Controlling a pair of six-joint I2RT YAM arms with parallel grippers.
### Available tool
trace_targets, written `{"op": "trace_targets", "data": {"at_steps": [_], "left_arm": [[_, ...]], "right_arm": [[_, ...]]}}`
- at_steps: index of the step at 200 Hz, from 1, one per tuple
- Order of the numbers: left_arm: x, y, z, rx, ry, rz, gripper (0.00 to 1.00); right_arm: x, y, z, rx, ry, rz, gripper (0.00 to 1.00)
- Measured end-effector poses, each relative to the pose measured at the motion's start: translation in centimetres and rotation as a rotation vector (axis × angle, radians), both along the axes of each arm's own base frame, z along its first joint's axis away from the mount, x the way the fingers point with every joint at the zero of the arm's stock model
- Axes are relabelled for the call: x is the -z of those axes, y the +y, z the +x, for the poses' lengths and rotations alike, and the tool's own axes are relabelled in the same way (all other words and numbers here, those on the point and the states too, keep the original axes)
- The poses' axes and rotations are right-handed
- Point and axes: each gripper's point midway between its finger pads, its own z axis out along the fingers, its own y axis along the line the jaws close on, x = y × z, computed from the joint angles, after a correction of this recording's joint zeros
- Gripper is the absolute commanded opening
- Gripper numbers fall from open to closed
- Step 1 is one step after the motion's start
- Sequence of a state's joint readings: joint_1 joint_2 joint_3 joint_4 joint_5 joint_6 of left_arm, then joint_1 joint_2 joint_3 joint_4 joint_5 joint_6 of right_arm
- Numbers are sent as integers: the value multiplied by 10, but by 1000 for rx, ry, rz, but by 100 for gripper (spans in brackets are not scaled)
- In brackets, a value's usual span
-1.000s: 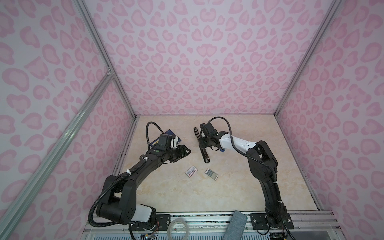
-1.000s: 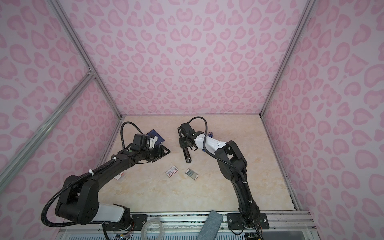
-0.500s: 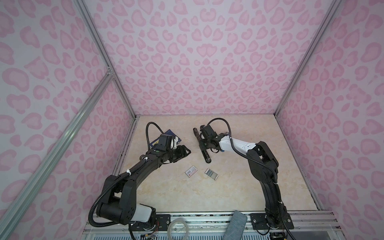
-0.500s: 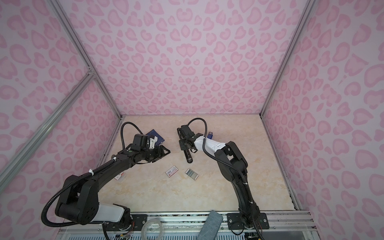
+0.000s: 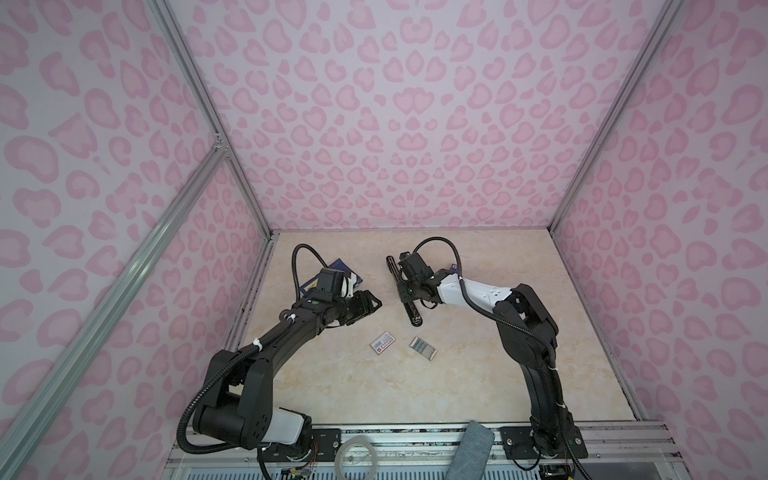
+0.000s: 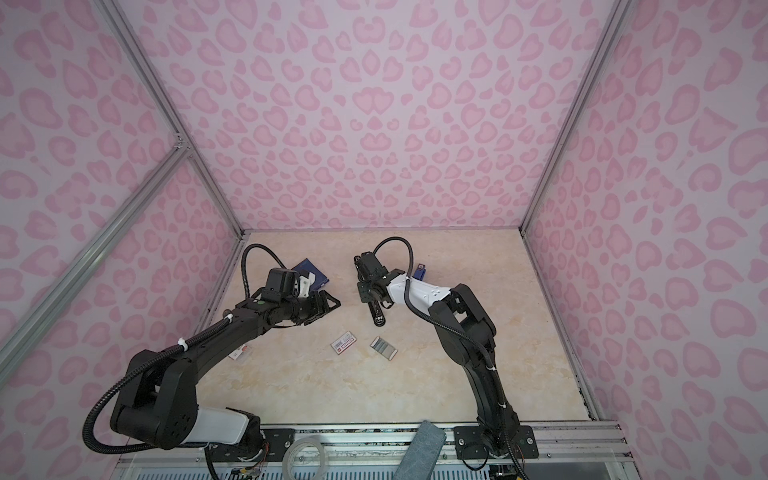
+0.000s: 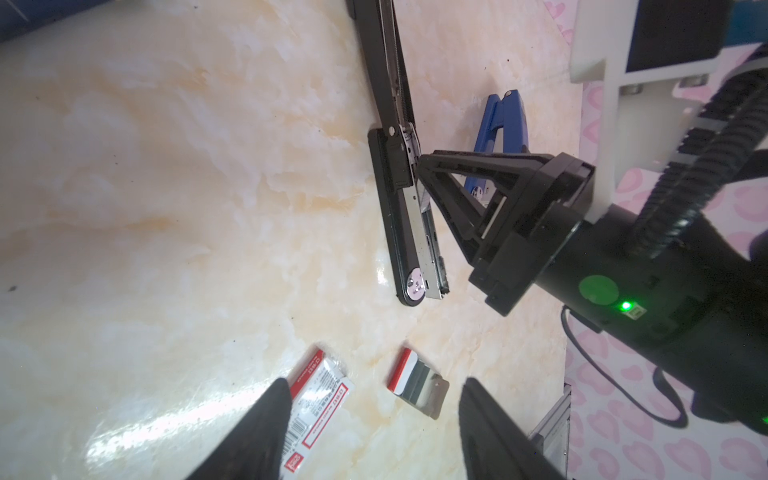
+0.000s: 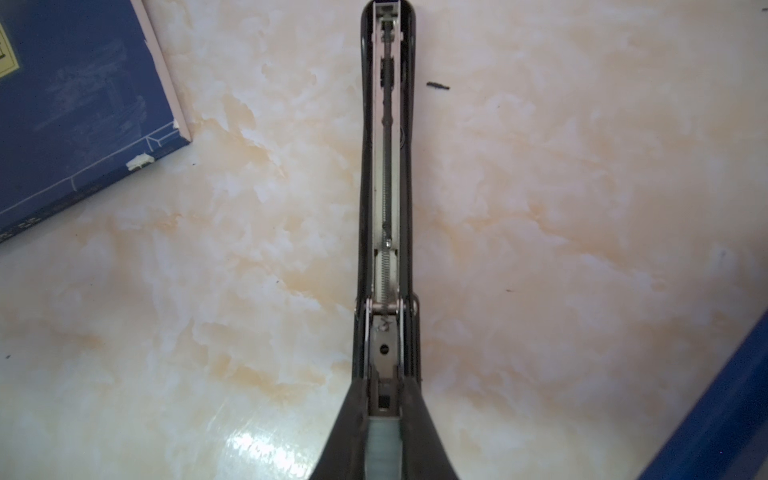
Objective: Load the staples into the stapler
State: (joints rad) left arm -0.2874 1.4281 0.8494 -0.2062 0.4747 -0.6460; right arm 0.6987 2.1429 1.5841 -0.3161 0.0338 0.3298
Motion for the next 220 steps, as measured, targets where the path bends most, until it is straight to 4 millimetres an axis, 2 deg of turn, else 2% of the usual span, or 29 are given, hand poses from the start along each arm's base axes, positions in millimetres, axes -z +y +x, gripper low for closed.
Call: {"op": "trace_targets", "data": {"at_steps": [24, 66, 105, 159, 220], "left_arm": [[0, 0, 0, 0, 0, 0, 67], [0, 0, 0, 0, 0, -1, 67], [0, 0, -1, 2, 1, 0, 67], [1, 0, -4, 3, -1, 0, 67], [2, 0, -5, 3, 2, 0, 67]], "right_arm": [[-1, -1, 1, 3, -3, -3, 30], [-18, 2, 5, 6, -33, 16, 32], [-24, 10, 5, -25, -23, 39, 36], [-7, 19, 2, -68, 35, 35, 50], [2, 20, -1, -77, 66, 29, 44]]}}
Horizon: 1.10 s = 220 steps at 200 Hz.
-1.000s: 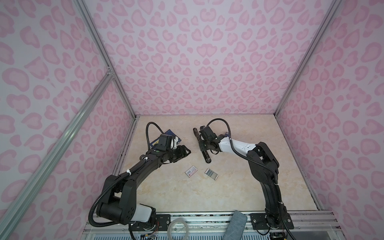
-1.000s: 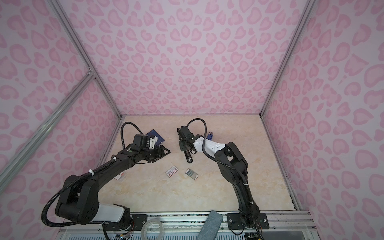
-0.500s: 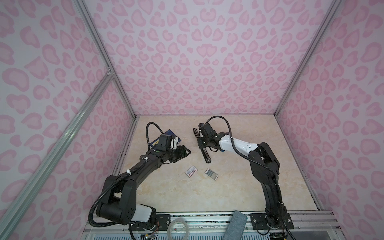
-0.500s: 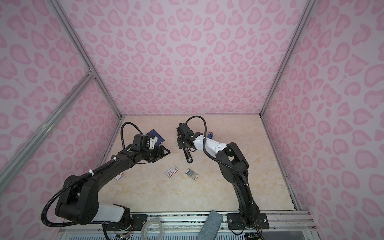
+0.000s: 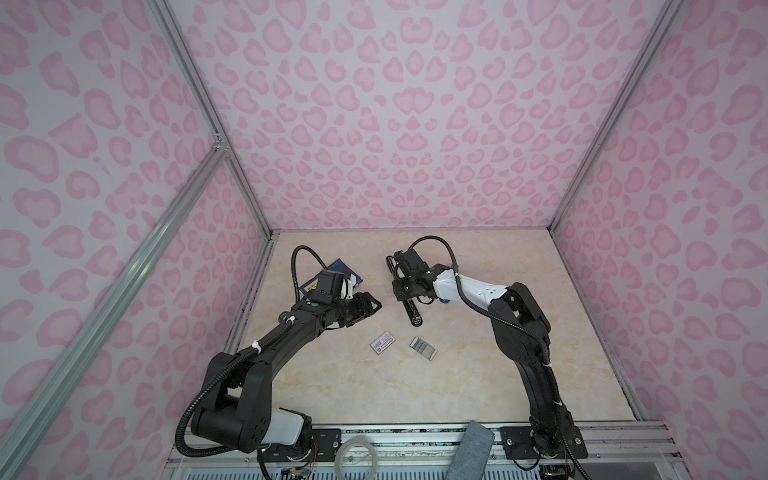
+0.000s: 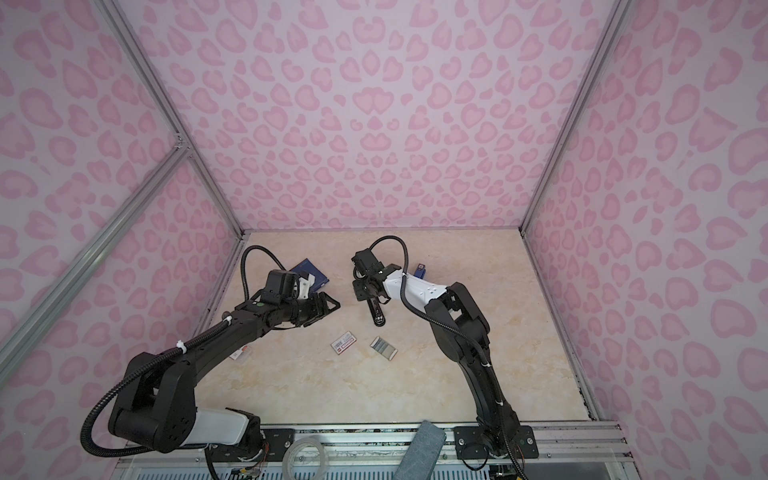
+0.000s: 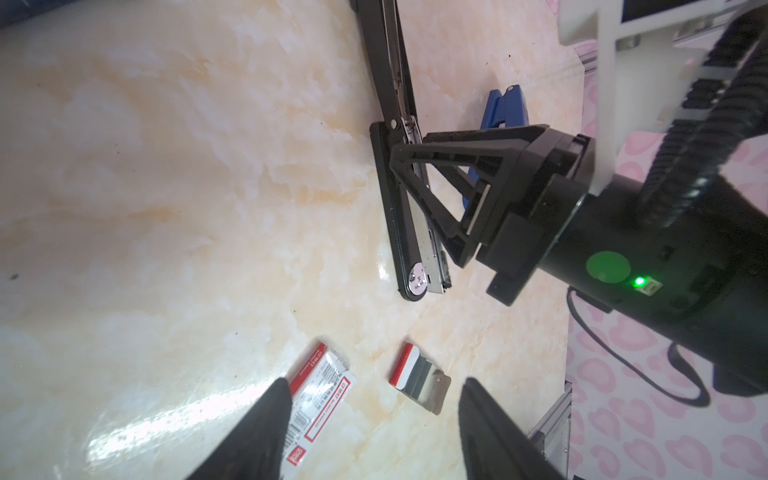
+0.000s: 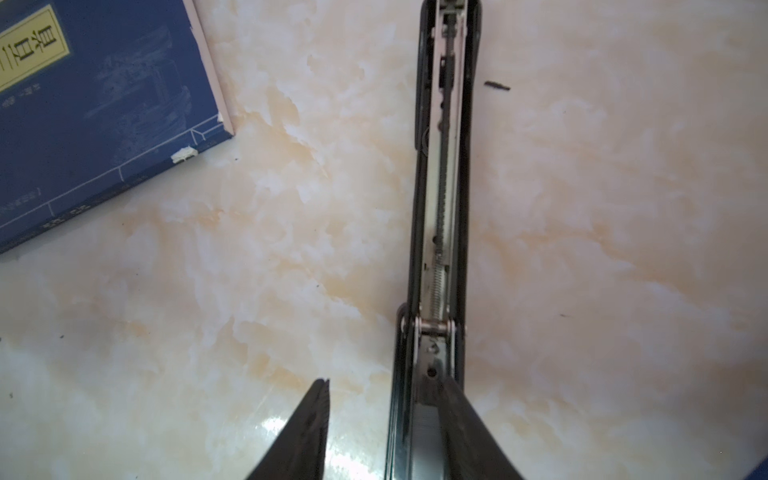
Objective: Load the staples into the stapler
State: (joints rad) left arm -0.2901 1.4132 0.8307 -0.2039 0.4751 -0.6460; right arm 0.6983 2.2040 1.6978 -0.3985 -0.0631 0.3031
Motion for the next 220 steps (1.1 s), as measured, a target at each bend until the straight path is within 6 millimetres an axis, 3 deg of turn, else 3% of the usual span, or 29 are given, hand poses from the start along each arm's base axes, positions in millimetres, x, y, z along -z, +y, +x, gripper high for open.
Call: {"op": "trace_targets", "data": {"at_steps": [49, 146, 193, 220], "left_arm": [[1, 0, -1, 0, 3, 1, 67], [1, -2, 2, 0, -1, -8, 66], [1, -3, 2, 3, -2, -12, 66], [0, -3, 1, 6, -3, -14, 66]], "right_arm": [[7, -2, -5, -4, 19, -6, 42], [2, -13, -24, 2, 38, -10, 42], [-13, -5, -11, 3, 1, 2, 45], [-7, 0, -3, 3, 4, -8, 44]]}}
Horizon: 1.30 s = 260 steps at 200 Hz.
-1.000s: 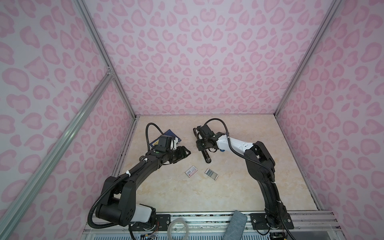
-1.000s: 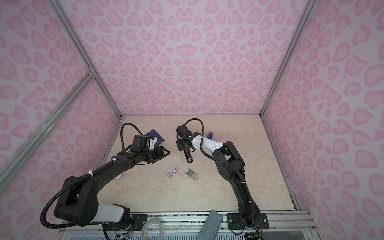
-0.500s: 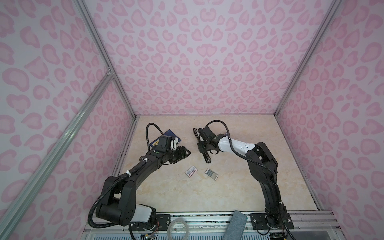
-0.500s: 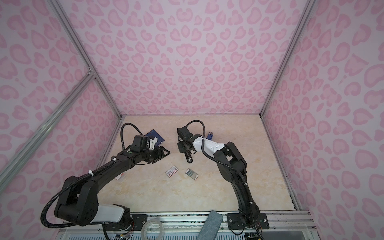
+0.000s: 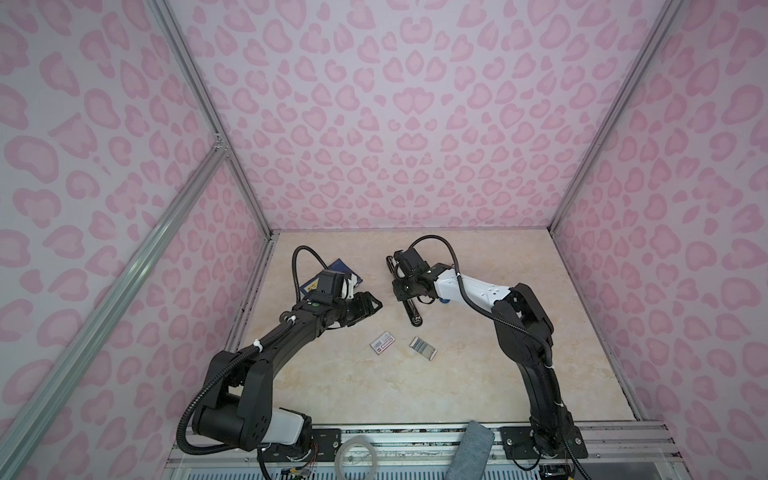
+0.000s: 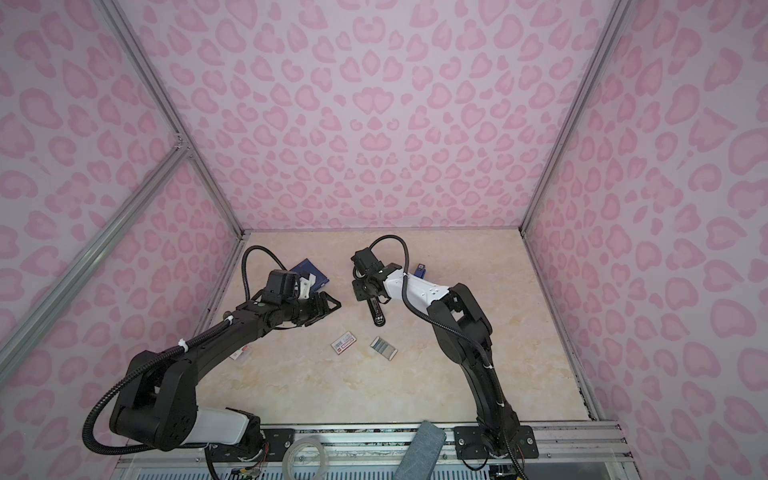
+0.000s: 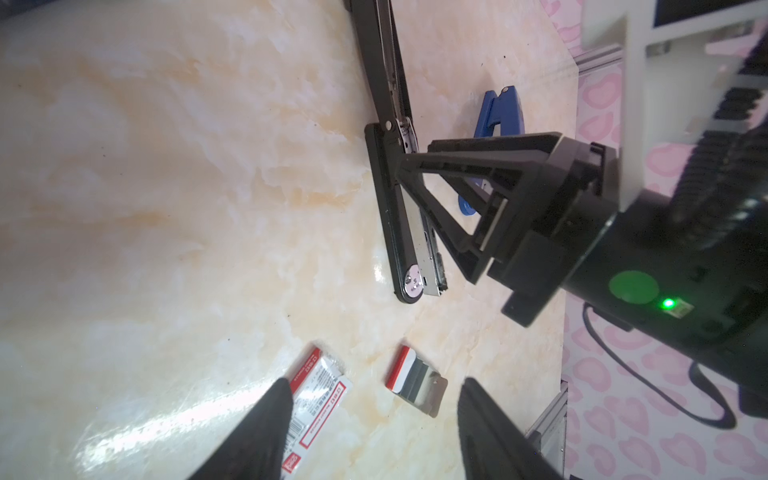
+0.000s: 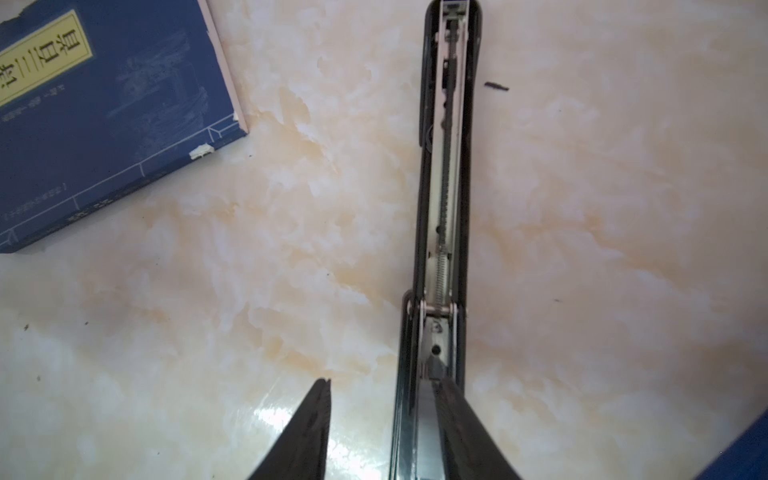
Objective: Load the staples into the stapler
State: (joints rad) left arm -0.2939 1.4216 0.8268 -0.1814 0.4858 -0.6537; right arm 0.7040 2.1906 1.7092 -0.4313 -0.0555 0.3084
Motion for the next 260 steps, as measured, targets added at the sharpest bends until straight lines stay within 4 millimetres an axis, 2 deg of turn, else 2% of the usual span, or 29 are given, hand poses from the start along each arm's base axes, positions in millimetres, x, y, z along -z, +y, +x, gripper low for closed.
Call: {"op": "trace_targets", "data": {"at_steps": [44, 101, 172, 217, 260], "left_arm": [[0, 0, 0, 0, 0, -1, 66], [0, 0, 0, 0, -1, -1, 66], [0, -1, 0, 3, 0, -3, 66], [-1, -1, 0, 3, -2, -4, 66], [0, -1, -1, 3, 0, -3, 66]], "right_arm": [[10, 0, 2, -2, 21, -25, 44], [15, -2, -2, -5, 31, -27, 38], [11, -13, -20, -13, 50, -27, 39], [-3, -4, -8, -13, 22, -6, 45], [6, 3, 3, -12, 27, -13, 44]]}}
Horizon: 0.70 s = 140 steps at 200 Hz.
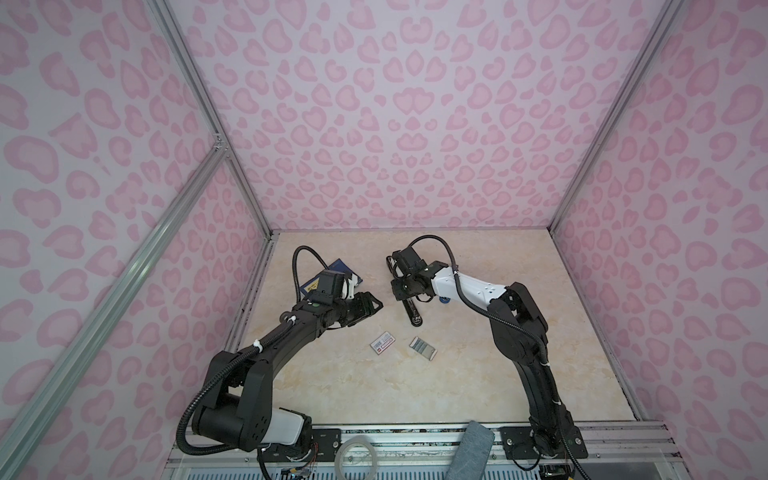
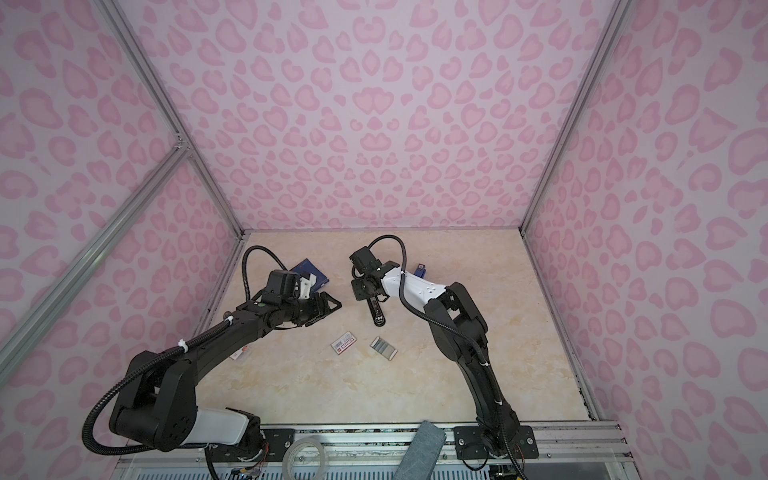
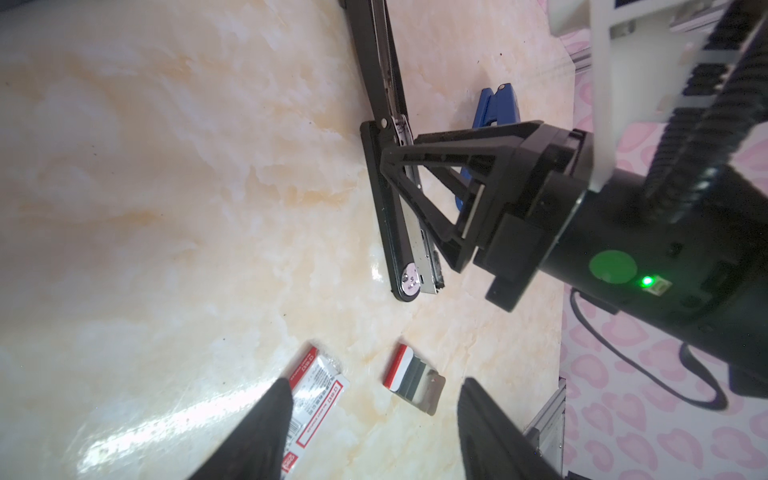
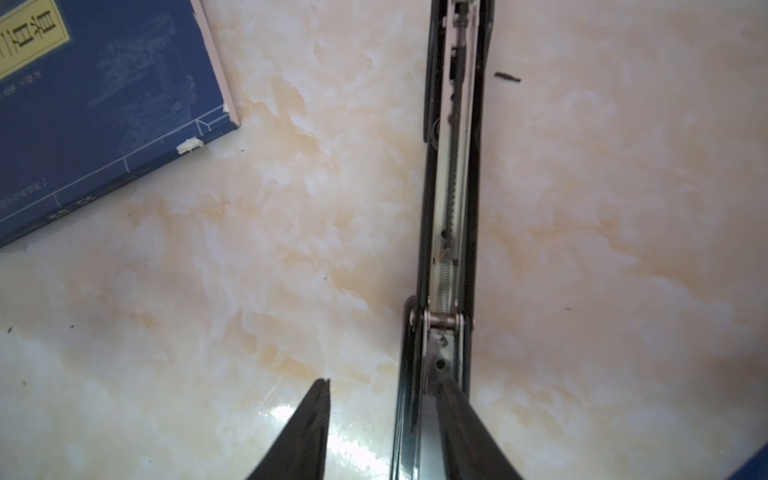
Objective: Load the staples into the stapler
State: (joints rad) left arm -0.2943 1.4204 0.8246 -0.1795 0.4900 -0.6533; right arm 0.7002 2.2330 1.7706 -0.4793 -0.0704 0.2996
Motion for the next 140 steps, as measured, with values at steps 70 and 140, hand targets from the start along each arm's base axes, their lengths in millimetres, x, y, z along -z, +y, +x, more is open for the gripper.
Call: {"op": "trace_targets", "data": {"at_steps": [70, 140], "left_arm": [[2, 0, -1, 0, 4, 1, 66], [4, 1, -2, 0, 9, 3, 66]], "right_arm": [[10, -2, 0, -3, 20, -19, 37], [9, -12, -15, -6, 29, -16, 35]]}}
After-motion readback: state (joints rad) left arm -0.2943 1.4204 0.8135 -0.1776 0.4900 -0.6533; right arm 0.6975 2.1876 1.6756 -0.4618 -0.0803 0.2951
